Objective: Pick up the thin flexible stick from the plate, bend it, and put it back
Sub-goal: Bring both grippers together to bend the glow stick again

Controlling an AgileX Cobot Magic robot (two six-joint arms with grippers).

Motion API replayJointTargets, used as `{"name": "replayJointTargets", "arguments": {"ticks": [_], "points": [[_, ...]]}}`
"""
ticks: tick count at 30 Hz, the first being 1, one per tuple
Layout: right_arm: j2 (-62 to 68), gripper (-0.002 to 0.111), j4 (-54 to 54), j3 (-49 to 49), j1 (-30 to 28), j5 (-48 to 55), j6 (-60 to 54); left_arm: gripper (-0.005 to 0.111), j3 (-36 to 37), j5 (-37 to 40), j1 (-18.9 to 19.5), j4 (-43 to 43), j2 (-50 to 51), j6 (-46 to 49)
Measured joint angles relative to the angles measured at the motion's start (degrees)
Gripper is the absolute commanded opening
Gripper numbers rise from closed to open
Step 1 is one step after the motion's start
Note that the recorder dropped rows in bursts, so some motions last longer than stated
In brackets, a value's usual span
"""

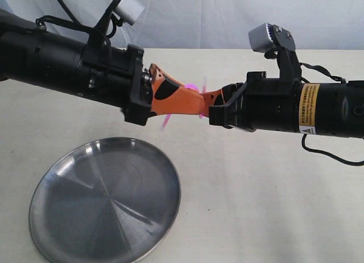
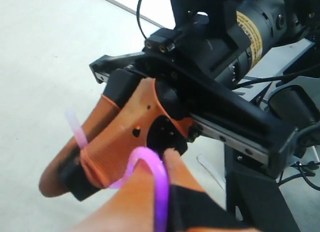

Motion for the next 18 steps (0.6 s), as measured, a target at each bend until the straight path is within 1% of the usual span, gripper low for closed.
{"name": "replayJointTargets", "arguments": {"ticks": [6,18], "points": [[0.1,-0.001,-0.9,0.0,0.0,-0.3,0.4,0.0,0.0,-2.9,0.0,-0.1,0.0,-0.7],[0.2,-0.001,-4.8,0.0,-0.5,-3.4,1.8,0.0,0.0,-3.1,-0.1,0.7,-0.3,-1.9]]}}
